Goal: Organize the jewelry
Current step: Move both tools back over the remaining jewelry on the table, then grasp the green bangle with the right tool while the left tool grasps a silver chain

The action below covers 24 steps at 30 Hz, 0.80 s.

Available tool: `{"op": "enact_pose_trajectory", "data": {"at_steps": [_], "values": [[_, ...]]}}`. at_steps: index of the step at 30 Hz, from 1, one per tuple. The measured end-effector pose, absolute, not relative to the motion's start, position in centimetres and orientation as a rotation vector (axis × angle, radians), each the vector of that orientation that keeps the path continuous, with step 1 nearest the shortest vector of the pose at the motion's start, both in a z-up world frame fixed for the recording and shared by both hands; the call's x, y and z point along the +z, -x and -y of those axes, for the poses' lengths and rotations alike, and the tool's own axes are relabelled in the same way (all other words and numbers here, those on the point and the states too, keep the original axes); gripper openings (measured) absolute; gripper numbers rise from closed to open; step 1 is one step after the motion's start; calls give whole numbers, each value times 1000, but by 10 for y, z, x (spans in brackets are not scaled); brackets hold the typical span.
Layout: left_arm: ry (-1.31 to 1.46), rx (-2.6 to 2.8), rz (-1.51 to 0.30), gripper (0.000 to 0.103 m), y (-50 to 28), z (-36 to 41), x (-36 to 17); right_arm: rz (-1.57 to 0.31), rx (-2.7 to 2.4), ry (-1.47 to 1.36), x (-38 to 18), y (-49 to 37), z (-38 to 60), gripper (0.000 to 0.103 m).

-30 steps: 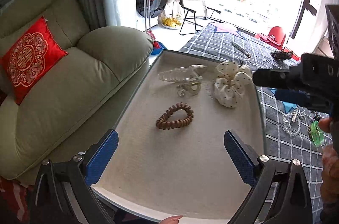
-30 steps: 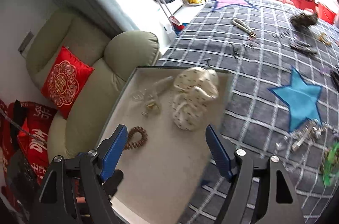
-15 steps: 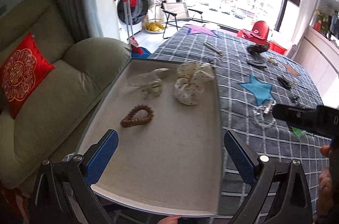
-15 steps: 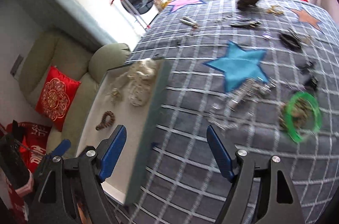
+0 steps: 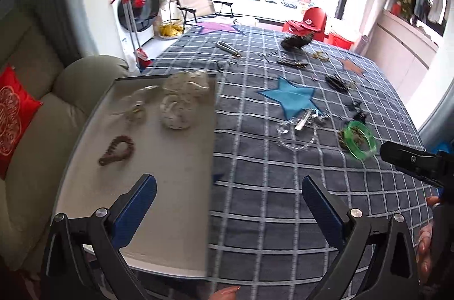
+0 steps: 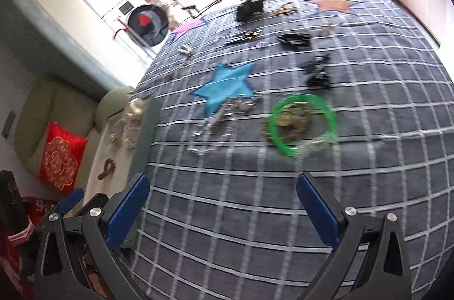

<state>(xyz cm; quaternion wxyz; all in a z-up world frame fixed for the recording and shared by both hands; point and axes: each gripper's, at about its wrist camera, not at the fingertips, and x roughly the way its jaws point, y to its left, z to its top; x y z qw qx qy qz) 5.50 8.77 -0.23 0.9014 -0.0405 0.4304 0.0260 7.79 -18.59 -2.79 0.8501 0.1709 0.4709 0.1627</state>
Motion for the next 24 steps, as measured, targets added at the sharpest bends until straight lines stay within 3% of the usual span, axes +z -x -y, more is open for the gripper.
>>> {"op": "enact_pose_trajectory", "data": {"at_steps": [8, 24], "values": [[38, 22, -942, 103, -71, -54, -13, -877, 254, -411, -28, -69, 232, 103], [-78, -20, -949, 103, -140, -17, -30, -1039, 152, -319, -60, -107, 261, 103]]}}
